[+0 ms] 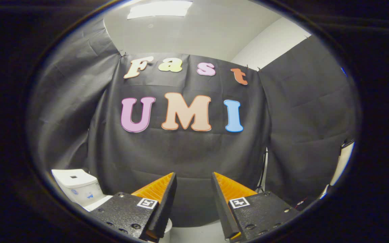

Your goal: Open the toilet lid.

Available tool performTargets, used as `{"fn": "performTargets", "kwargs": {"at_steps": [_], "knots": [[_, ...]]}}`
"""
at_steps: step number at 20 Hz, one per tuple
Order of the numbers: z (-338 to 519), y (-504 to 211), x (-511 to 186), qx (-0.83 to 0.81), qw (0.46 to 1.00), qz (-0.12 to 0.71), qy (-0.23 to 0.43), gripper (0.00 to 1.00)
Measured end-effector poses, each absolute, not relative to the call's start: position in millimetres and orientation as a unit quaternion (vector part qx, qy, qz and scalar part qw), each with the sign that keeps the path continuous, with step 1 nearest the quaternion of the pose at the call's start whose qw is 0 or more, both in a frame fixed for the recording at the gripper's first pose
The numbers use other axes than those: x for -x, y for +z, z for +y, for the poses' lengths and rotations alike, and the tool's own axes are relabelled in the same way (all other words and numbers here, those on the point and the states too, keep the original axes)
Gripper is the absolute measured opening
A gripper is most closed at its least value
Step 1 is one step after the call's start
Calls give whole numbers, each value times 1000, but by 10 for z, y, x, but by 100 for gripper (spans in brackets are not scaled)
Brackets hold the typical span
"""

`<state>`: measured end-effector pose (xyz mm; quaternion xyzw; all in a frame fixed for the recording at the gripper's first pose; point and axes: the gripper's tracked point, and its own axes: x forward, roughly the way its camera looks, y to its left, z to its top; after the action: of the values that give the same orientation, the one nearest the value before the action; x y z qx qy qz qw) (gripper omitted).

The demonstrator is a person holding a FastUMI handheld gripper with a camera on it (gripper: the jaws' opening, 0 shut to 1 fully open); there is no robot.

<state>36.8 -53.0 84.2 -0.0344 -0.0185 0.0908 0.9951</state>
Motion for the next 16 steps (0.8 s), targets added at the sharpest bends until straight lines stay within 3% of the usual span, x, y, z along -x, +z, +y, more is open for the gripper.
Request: {"fn": "performTargets", "kwargs": {"at_steps": [16], "knots": [[-500,191,-416,2,995,17,100,64]]}}
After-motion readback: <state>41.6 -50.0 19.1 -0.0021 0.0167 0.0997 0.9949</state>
